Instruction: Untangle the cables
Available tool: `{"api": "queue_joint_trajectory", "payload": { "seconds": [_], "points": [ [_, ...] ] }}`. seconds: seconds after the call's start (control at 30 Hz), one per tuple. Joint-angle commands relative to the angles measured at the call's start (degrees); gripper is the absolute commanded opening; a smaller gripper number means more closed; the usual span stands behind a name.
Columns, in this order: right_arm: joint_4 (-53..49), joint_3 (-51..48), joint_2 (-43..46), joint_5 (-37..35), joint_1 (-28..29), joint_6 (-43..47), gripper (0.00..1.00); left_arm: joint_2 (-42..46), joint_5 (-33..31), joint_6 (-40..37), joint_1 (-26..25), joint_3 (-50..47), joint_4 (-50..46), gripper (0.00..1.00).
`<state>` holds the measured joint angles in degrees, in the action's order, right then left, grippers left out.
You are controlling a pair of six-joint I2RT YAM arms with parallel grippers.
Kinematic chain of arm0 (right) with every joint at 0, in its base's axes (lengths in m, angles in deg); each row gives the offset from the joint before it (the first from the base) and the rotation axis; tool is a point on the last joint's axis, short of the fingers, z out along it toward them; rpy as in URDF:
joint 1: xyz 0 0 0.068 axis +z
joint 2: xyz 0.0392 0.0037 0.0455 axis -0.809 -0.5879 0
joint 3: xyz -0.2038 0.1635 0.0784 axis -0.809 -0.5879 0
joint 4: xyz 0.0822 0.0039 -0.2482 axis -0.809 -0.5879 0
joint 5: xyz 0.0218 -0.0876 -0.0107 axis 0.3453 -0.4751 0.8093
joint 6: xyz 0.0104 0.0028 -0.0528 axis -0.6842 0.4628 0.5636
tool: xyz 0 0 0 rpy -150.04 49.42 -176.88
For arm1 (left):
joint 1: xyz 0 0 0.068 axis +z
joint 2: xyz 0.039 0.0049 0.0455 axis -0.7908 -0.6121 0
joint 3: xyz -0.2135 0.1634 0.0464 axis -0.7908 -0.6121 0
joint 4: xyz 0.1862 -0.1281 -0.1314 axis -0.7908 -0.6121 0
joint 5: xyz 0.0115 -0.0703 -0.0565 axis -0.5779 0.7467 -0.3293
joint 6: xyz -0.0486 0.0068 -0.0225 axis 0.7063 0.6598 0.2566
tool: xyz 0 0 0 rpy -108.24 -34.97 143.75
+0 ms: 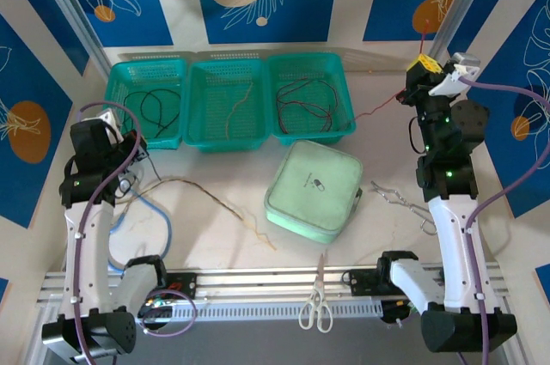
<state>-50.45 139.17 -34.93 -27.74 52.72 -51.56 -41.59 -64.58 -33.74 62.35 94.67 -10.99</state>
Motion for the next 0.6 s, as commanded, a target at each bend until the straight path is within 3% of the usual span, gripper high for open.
{"api": "queue_joint_trajectory", "payload": {
  "seconds": [0.0, 0.3, 0.57],
  "points": [
    [0.66, 1.79, -0.06, 0.21, -0.44, 1.09, 0.0, 0.79, 3.3, 1.62, 0.62, -0.19, 2.43, 0.0],
    [4.3, 9.36, -7.21, 13.52, 1.01, -3.9, 0.0, 1.43, 8.31, 2.31, 0.56, 2.36, 3.99, 0.0],
    [8.21, 20.51, -17.83, 15.71, 7.02, -5.62, 0.0, 2.25, 11.53, 3.29, 0.55, 3.67, 3.82, 0.0]
  ]
}}
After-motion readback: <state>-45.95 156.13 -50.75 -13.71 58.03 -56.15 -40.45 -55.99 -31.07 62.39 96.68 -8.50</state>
